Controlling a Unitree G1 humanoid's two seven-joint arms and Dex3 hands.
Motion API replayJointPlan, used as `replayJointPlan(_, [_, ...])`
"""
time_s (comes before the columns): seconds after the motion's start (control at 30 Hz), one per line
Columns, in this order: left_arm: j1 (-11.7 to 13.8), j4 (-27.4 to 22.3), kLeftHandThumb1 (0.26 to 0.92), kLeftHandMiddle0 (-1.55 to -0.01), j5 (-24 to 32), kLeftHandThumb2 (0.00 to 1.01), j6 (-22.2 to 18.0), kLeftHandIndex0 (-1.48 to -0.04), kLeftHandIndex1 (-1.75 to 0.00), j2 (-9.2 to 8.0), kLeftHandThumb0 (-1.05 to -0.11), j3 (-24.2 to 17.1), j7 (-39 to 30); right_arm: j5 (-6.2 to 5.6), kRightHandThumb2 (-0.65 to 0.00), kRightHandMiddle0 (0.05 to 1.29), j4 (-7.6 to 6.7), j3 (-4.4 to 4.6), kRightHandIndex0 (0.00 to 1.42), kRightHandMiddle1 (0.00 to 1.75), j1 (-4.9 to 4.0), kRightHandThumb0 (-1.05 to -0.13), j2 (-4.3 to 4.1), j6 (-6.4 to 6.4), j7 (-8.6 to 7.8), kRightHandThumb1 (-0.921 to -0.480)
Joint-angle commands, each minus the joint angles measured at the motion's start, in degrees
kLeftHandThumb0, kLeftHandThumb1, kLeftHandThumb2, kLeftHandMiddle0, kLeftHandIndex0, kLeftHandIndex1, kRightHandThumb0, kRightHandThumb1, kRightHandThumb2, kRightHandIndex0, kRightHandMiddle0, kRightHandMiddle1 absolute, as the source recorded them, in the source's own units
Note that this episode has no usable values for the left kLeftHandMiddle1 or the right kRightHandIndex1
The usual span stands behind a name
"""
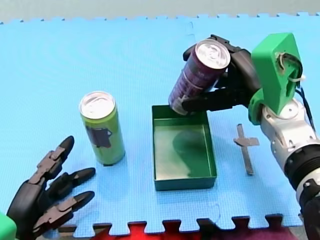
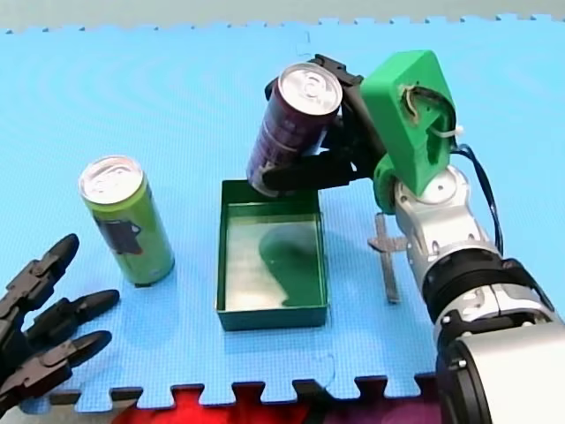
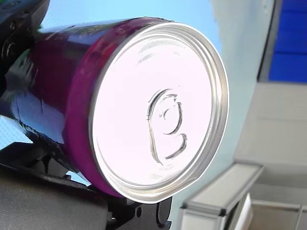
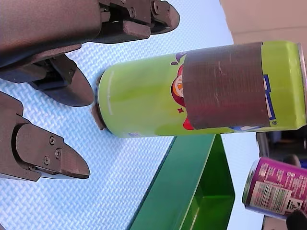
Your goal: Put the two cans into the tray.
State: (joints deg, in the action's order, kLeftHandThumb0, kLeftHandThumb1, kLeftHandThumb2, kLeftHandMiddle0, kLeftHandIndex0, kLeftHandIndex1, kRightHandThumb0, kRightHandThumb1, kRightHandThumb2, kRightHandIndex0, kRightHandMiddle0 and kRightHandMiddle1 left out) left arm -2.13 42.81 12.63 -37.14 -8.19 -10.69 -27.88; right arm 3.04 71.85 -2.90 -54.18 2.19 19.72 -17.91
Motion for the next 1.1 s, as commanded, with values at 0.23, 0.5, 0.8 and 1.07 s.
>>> replayJointPlan(0.23, [1.33, -2.9, 0.882, -0.45, 0.09, 0.0, 2.45, -0.16, 0.0, 0.05, -1.048, 0.39, 0.8, 1.63, 0.0, 0.54, -0.29, 1.35, 0.92, 1.75, -1.11, -0.453, -1.51, -0.19, 1.01, -0.78])
replayJointPlan(0.5, [2.24, -4.71, 0.879, -0.46, -0.11, 0.0, 3.27, -0.16, 0.0, 0.09, -1.048, 0.72, 1.33, 5.18, 0.0, 0.54, -0.39, 4.13, 0.91, 1.75, -1.4, -0.515, -3.6, 0.99, 2.49, -0.779])
replayJointPlan(0.8, [2.57, -5.34, 0.88, -0.46, -0.39, 0.0, 3.77, -0.16, 0.0, 0.04, -1.048, 0.96, 1.93, 9.84, -0.005, 0.55, -0.59, 7.7, 0.91, 1.75, -1.89, -0.587, -5.21, 1.89, 6.3, -0.792])
replayJointPlan(1.07, [2.46, -5.18, 0.878, -0.46, -0.18, 0.0, 3.61, -0.16, 0.0, 0.15, -1.048, 0.99, 1.73, 8.78, -0.005, 0.57, 1.28, 6.97, 0.91, 1.75, -1.44, -0.636, -3.53, 2.47, 6.38, -0.799])
